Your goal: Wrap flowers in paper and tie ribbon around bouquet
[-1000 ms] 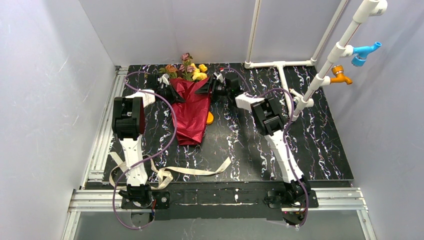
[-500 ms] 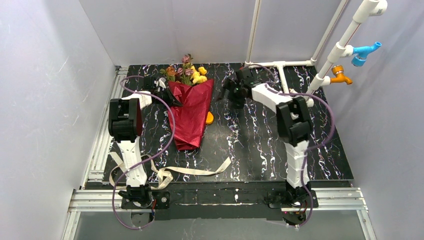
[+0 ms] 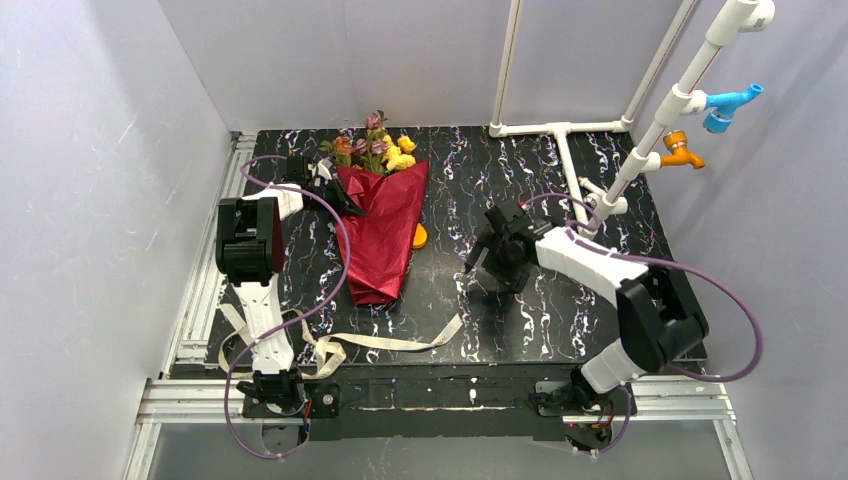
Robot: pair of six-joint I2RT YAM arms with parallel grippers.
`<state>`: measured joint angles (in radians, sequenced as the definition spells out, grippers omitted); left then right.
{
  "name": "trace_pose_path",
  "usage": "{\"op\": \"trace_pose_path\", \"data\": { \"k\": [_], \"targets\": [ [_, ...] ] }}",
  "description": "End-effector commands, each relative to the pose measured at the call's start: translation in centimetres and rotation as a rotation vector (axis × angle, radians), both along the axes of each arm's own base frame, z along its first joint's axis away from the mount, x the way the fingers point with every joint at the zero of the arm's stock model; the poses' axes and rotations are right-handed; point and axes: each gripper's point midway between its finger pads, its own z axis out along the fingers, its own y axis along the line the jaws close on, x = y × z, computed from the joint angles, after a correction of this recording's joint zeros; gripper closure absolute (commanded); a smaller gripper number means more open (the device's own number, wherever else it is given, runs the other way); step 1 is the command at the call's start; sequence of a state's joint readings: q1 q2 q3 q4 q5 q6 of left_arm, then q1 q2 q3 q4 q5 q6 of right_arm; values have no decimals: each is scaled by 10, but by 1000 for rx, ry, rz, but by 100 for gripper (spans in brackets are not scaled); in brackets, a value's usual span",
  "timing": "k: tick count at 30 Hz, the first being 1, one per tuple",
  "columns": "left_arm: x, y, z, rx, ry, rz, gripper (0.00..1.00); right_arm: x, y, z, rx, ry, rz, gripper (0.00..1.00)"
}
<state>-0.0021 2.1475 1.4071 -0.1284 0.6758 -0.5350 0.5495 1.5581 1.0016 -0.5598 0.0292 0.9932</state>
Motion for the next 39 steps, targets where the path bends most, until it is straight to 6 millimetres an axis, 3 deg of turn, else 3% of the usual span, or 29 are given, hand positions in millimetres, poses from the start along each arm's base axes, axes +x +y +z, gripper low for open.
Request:
{"op": "trace_pose_path", "data": {
  "k": [1,5,12,17,24,26,28,30,31,33,39],
  "targets": [
    [-17,-2,25,-12,4,-23,100,-25,10,26,-14,-58,-131,8],
    [-20,-2,27,-12,13,-26,100,-51,29,28,-41,-23,-133,11],
    [-23,-4,26,-22,24,-43,100,-101,61,9,-53,-3,-114,19],
    [-23,-6,31,-37,20,-53,100,-118,83,-16,-56,52,-41,34],
    [-24,-6,34,-35,11,-58,100,-124,89,-33,-114,81,15,37],
    [-24,-6,34,-36,11,-56,100,-126,90,-39,-113,92,29,52],
    [-24,-7,33,-42,10,-55,100,-128,92,-46,-114,110,37,75],
    [-23,-7,32,-49,14,-53,100,-127,94,-49,-121,110,45,95],
    [-24,-8,32,-52,15,-52,100,-126,94,-50,-126,104,46,99],
    [-24,-8,32,-60,20,-49,100,-114,96,-50,-123,74,39,99],
    [-21,-11,38,-83,27,-43,100,-21,86,-51,-103,5,-25,99]
  ]
}}
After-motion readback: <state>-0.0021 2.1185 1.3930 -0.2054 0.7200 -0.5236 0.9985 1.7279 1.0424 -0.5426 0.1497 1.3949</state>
